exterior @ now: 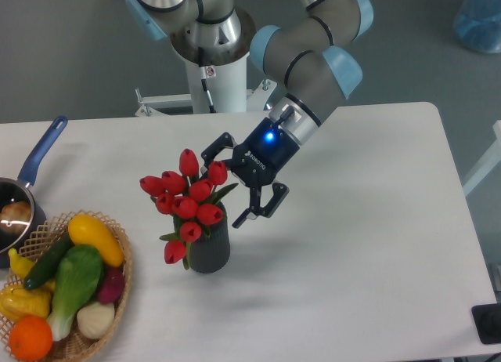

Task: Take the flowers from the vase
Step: 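Lower the gripper around the tulip stems above the vase rim, then close the gripper on the tulip stems, then lift the tulips up out of the grey vase and carry them aside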

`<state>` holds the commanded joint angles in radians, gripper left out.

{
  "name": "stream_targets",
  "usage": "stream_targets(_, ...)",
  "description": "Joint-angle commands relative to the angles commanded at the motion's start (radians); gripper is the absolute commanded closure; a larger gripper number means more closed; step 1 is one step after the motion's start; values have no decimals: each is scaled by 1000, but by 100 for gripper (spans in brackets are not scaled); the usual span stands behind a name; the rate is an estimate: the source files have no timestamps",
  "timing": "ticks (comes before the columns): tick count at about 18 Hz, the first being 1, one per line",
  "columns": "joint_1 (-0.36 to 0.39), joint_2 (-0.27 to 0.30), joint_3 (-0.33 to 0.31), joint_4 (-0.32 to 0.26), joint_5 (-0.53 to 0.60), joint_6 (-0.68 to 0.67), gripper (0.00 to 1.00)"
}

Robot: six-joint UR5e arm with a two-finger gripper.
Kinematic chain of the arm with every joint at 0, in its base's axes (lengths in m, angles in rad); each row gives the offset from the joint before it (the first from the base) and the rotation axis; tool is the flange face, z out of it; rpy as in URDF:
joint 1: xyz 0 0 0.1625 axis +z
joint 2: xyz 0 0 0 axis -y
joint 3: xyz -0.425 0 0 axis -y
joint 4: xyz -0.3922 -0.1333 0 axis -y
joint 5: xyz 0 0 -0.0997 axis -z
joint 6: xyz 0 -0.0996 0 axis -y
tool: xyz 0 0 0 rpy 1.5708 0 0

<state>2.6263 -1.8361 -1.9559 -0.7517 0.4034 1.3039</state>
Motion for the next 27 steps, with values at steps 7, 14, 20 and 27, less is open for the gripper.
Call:
stream_targets(7,3,-15,25,0,3,-37,100)
stream_targets(14,20,43,48,-2,-2,-95,100)
stream_targets(20,23,112,55,-2,-38,-189,100)
stream_targets(27,63,143,136,-3,-126,-337,100)
